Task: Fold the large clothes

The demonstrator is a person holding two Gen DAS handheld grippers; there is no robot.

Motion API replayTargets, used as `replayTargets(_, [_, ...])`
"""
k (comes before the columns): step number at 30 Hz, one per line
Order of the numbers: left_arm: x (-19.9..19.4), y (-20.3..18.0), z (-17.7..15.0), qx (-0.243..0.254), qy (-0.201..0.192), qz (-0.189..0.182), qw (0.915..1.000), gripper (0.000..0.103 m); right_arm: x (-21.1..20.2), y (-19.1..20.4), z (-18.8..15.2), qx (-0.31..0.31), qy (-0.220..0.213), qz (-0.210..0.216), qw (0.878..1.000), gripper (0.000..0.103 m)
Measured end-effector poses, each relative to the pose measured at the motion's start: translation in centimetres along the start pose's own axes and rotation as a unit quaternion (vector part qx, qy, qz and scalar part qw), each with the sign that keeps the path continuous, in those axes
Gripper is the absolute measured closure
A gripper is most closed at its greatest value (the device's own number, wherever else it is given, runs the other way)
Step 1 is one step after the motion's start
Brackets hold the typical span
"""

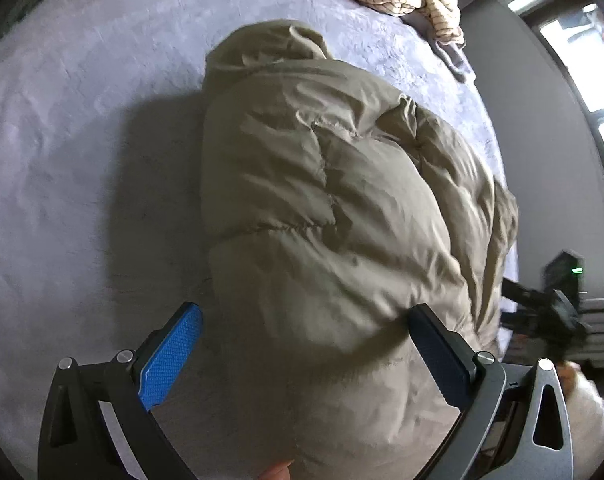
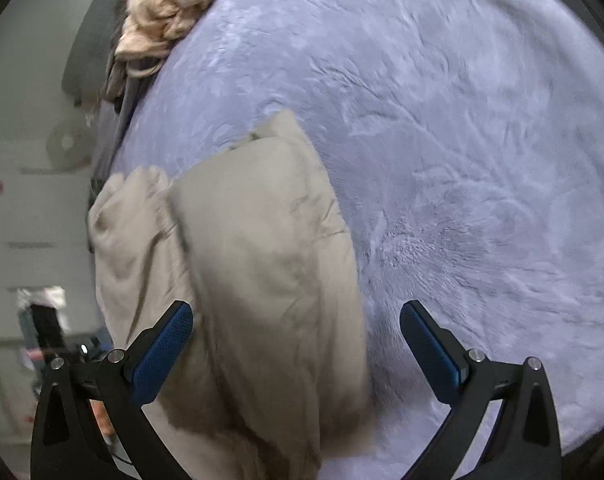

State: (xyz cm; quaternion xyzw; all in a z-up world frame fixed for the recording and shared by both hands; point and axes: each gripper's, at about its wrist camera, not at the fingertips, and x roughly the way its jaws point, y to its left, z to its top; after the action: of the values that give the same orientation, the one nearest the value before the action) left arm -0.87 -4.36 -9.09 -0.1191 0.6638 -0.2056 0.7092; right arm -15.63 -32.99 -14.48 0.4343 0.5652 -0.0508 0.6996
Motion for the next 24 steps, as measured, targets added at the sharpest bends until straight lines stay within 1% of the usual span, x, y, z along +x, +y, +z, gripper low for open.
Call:
replayTargets(2, [0.6,0.7,0.4,-0.013,0.006,-0.029,0.9995,0.000,1.2,-0.9,0.5,0.022,0.009,0.021,0.999,0.000])
replayTargets(4, [1.2,1.5,0.9,-0.021,0.012,-0.056,0.9981,0.000,2.0,-1.2,0.9,0.036,0.016,0.052,0.998,0.000])
replayTargets(7, [1.7,2.5,1.6,-0.028,0.016,-0.088,0.9956,0.000,2.3,-0.6,1.3,0.039,0.016,0.134,0.990,0.000])
replayTargets(9, [1.7,3.1,2.0,-0.032,0.012,-0.111,0.9933,0.000,1.9,0.7,1.5,0.015,0.021,0.168,0.985,0.000])
replayTargets(11, [1.7,3.6,2.2,-0.035,0.012,-0.126,0.9913,0.000,1.6,2.2,1.5,-0.021,0.028,0.162,0.986,0.000])
replayTargets(12, [1.8,3.7,2.4,-0.034,0.013,-0.133,0.9905,0.000,1.5,3.2,1.5,-0.051,0.035,0.145,0.988,0.000])
replayTargets(14, [2.0,3.7,2.7,-0.027,0.014,-0.134,0.9905,0.000,1.8,5.1,1.4,-0.109,0.053,0.102,0.987,0.000])
replayTargets(17, [2.6,3.4,3.3,-0.011,0.016,-0.123,0.9922,0.000,3.8,7.4,1.3,-0.179,0.088,0.025,0.980,0.000])
replayTargets(19, [3.4,3.7,4.2,-0.004,0.020,-0.118,0.9927,0.000,5.3,7.5,2.0,-0.179,0.102,0.007,0.979,0.000])
replayTargets(21, [4.2,4.1,4.6,-0.005,0.025,-0.123,0.9921,0.000,6.4,6.8,3.0,-0.158,0.105,0.013,0.982,0.000])
replayTargets(23, [5.1,4.9,5.0,-0.019,0.037,-0.142,0.9890,0.000,7.3,5.8,4.2,-0.134,0.113,0.023,0.984,0.000])
replayTargets(24, [5.6,5.2,5.1,-0.022,0.043,-0.159,0.9861,0.000,7.8,5.3,4.6,-0.123,0.120,0.034,0.984,0.000])
